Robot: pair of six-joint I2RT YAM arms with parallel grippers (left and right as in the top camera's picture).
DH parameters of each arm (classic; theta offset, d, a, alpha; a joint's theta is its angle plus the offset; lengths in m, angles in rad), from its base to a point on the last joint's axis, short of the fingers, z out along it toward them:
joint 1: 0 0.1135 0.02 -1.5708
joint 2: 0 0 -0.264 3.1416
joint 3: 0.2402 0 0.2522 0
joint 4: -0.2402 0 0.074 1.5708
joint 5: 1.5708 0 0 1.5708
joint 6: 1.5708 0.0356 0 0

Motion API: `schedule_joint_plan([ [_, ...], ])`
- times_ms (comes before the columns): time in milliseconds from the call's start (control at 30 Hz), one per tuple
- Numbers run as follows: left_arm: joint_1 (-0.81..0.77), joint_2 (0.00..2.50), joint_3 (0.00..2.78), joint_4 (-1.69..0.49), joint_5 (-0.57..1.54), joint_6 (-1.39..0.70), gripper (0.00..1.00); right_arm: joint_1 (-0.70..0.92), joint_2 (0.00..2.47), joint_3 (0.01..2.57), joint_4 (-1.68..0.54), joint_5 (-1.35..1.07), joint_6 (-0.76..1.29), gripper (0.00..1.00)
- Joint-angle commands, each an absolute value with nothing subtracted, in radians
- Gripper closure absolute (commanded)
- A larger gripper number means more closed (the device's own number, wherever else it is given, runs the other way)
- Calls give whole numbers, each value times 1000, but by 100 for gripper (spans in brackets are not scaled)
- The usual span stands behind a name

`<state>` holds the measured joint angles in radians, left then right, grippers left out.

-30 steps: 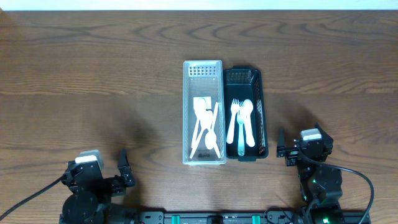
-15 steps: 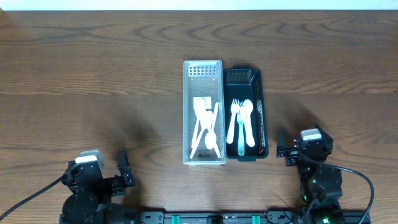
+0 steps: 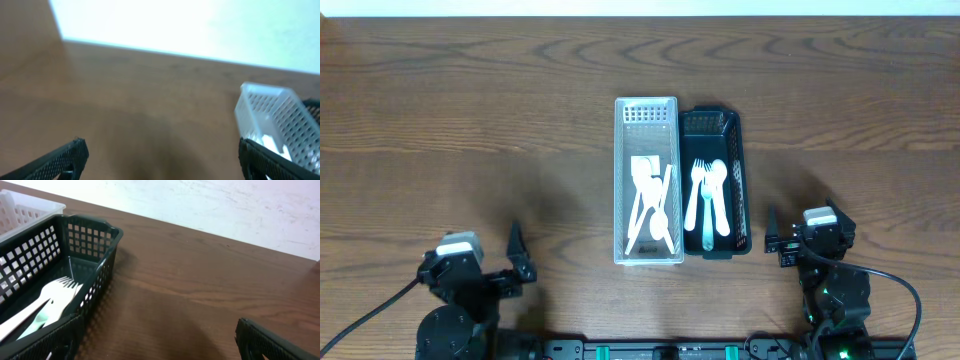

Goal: Pack container

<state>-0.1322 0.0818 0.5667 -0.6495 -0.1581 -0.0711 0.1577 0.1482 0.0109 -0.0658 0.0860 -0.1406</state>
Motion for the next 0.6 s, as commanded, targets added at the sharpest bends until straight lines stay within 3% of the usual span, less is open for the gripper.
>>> schedule_joint_plan([
  [0,-101,51,496,-549,-49,52,2,165,143,6,-67,81,-154,1],
  [300,-79,2,243,-192,-16,56,2,165,143,6,-67,81,-154,1],
  [567,-79,2,79,-91,32,56,2,165,143,6,-67,81,-154,1],
])
